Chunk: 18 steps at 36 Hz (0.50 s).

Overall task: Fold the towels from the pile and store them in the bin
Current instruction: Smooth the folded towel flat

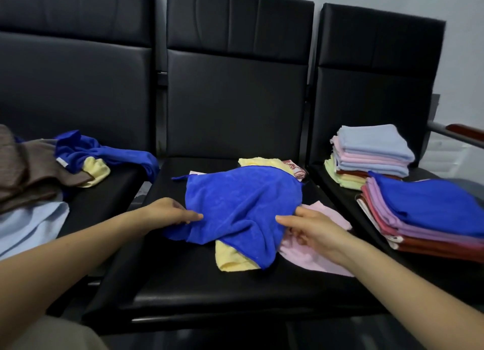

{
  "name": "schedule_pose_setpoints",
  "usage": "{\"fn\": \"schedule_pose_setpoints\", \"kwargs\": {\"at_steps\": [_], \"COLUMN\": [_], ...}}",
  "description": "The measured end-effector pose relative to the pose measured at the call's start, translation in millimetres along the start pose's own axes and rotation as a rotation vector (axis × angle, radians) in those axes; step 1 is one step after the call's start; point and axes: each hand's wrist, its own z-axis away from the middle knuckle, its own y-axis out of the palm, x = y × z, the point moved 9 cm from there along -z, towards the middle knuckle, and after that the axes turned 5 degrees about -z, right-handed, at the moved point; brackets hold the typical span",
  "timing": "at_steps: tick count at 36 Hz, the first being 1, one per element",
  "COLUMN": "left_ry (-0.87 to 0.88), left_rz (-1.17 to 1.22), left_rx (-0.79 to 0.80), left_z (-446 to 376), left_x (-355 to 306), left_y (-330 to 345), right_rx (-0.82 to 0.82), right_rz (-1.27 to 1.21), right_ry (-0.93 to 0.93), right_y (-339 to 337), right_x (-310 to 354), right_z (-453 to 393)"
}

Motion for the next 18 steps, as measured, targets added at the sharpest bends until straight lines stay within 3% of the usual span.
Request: {"fn": "schedule_pose_setpoints", "kwargs": {"at_steps": [4, 7, 10, 13, 18], "left_ry": [0.082, 0.088, 0.014, 0.021, 0.061], "left_rz": [0.053, 0.371, 0.733, 0.774, 0.809], "left_rx": [0.052, -0.104, -0.170, -0.137, -0.148], "left_z": [7, 12, 17, 23, 27], "left_x": [-5, -16, -17, -19, -25], "left_y": [9, -3, -7, -8, -10], "right_rx": [-0.047, -0.060, -0.165, -0.198, -0.048], "right_rz": [-0.127, -0.447, -0.538, -0.615, -0.521], "right_ry": [-0.069, -0.085, -0.106, -0.072, -0.086], "right_y": [10, 14, 6, -1, 3], "right_x": [-1, 5, 16, 24, 41], "right_z": [2, 2, 1, 3, 11]}}
